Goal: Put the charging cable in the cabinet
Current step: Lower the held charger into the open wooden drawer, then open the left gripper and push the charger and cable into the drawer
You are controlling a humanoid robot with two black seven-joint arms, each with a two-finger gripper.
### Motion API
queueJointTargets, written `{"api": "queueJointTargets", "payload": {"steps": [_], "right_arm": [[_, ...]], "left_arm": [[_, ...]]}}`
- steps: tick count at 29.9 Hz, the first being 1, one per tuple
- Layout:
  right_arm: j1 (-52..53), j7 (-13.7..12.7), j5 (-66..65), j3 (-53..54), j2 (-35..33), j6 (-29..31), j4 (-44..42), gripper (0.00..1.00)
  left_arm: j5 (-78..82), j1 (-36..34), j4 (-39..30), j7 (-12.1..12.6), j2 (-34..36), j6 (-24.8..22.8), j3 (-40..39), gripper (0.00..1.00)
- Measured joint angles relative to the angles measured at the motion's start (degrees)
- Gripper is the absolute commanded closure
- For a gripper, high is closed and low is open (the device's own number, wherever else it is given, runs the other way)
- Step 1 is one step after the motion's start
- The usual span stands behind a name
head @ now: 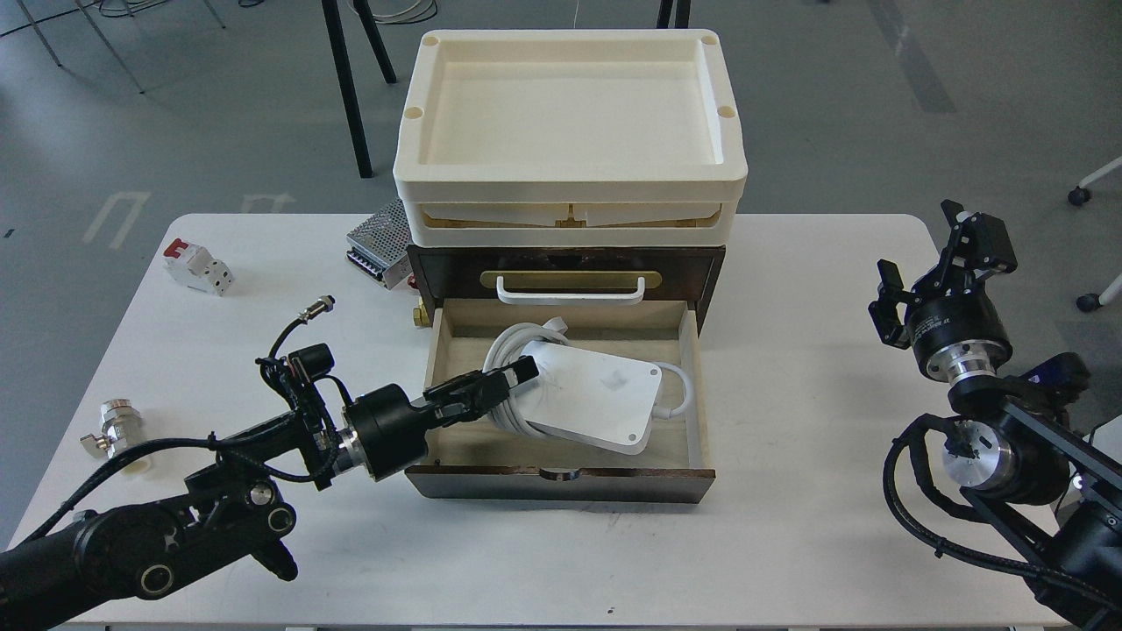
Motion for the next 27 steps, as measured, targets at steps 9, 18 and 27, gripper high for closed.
{"api": "queueJointTargets", "payload": {"steps": [9, 18, 27], "right_arm": [[0.0, 0.0, 0.0, 0.0, 0.0, 0.0, 0.0, 0.01], [0.0, 0.0, 0.0, 0.0, 0.0, 0.0, 0.0, 0.01], [0.0, 0.0, 0.0, 0.0, 0.0, 0.0, 0.0, 0.01]], "left_arm": [[0.0, -0.3, 8.5, 0.0, -6.1, 0.5, 0.1, 0.94], [0.4, -0.5, 15.6, 0.0, -10.2, 1.8, 0.1, 0.85], [0.7, -0.2, 16.1, 0.0, -11.3, 2.2, 0.1, 0.37]]}}
